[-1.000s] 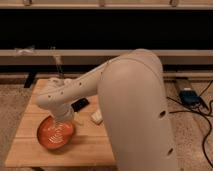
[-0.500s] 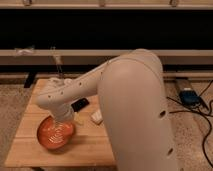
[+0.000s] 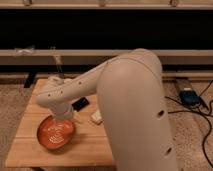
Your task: Place the bottle in the ceramic bowl
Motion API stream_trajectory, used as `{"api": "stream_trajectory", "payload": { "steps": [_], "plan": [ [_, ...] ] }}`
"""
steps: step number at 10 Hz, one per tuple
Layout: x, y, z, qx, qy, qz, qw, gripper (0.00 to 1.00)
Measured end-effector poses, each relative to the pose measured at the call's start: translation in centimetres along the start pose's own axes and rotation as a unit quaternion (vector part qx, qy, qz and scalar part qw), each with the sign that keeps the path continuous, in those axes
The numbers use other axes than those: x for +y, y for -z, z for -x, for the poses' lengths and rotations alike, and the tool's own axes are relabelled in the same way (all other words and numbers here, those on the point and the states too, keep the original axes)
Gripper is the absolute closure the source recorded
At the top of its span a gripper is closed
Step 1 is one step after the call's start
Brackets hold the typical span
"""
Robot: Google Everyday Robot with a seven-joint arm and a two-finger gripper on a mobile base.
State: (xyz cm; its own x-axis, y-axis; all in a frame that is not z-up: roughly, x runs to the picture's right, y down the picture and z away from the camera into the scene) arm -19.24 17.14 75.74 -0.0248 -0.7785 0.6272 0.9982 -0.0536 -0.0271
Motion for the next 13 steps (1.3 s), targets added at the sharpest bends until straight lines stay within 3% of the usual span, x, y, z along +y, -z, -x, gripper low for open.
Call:
{"api": "stream_trajectory", "payload": {
  "steps": [2, 6, 8, 13],
  "plan": [
    [0.6, -0.3, -4.0, 0.018, -0.010, -0.002, 0.9998, 0.20],
    [1.9, -1.1, -14.2, 0.045, -0.031, -0.014, 0.9984, 0.20],
    [0.2, -1.3, -19.2, 0.051, -0.031, -0.032, 0.9977, 0.20],
    [-6.2, -2.1, -25.4, 0.049, 0.001, -0.054, 0.9973, 0.20]
  ]
}}
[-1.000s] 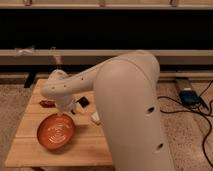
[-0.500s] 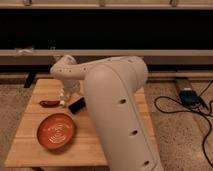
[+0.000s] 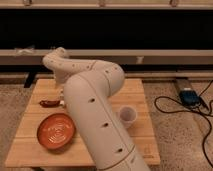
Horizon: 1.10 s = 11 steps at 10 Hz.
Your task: Place the bottle in the ceramic bowl
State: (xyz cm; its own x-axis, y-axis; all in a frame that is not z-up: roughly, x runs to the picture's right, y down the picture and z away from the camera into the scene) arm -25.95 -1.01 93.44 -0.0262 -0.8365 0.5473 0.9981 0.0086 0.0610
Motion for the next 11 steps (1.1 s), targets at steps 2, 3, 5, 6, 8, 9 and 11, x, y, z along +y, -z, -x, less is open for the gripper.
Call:
{"api": "stream_trajectory", "payload": {
  "steps": [2, 3, 5, 6, 8, 9, 11],
  "plan": [
    [-0.4, -2.2, -0.9, -0.002, 0.011, 0.007, 0.9999, 0.20],
    [-0.4, -3.4, -1.2, -0.003, 0.015, 0.014, 0.9998, 0.20],
    [-1.0, -4.9, -1.2, -0.007, 0.024, 0.022, 0.9994, 0.25],
    [-0.8, -5.3, -1.3, -0.006, 0.028, 0.025, 0.9993, 0.34],
    [-1.1, -4.7, -0.5, -0.006, 0.043, 0.015, 0.9989, 0.54],
    [-1.2, -4.3, 0.0, -0.004, 0.051, 0.009, 0.9987, 0.63],
    [-0.8, -2.8, 1.3, 0.002, 0.063, 0.003, 0.9980, 0.84]
  ]
}}
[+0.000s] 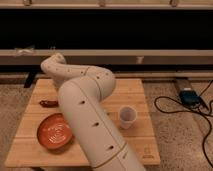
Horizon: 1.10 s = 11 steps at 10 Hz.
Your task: Place the bottle in the ceramic bowl
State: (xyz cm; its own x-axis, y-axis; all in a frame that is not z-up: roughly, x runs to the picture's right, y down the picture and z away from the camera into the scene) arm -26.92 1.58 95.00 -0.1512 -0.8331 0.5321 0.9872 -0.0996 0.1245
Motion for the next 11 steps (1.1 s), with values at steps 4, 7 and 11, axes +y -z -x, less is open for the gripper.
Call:
{"api": "stream_trajectory", "payload": {
  "steps": [4, 7, 11],
  "plan": [
    [0.0, 6.3, 3.8, 0.022, 0.022, 0.000, 0.9995, 1.00],
    [-0.5, 9.5, 7.3, 0.025, 0.035, -0.004, 0.9991, 1.00],
    [-3.0, 10.0, 15.2, 0.005, 0.046, -0.019, 0.9987, 1.00]
  ]
}}
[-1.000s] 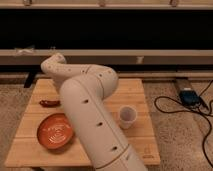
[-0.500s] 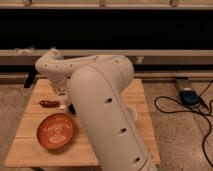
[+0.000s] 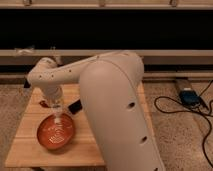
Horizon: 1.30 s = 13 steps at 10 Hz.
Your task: Place the bottle in the ceramic bowl
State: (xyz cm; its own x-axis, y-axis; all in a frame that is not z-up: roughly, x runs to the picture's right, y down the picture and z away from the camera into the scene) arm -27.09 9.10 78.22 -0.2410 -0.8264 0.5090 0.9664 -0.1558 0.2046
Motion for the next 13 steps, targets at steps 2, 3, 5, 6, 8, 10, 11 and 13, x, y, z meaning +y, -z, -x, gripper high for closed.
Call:
{"api": "stream_trajectory", "payload": {
  "steps": [2, 3, 5, 6, 8, 10, 11, 13],
  "plan": [
    [-1.0, 0.1, 3.8, -0.012, -0.001, -0.011, 0.9999, 0.86],
    [-0.6, 0.0, 5.5, -0.016, -0.004, -0.012, 0.9998, 0.75],
    [-1.1, -0.4, 8.2, -0.027, -0.008, -0.019, 0.9994, 0.57],
    [-1.1, -0.9, 9.3, -0.032, -0.012, -0.021, 0.9992, 0.47],
    [-0.8, -2.1, 10.3, -0.039, -0.018, -0.021, 0.9989, 0.26],
    [-1.0, -2.4, 10.4, -0.040, -0.019, -0.021, 0.9988, 0.20],
    [-0.9, -2.4, 10.2, -0.038, -0.020, -0.020, 0.9989, 0.20],
    [-0.7, -2.1, 9.4, -0.029, -0.020, -0.018, 0.9992, 0.20]
  ]
}}
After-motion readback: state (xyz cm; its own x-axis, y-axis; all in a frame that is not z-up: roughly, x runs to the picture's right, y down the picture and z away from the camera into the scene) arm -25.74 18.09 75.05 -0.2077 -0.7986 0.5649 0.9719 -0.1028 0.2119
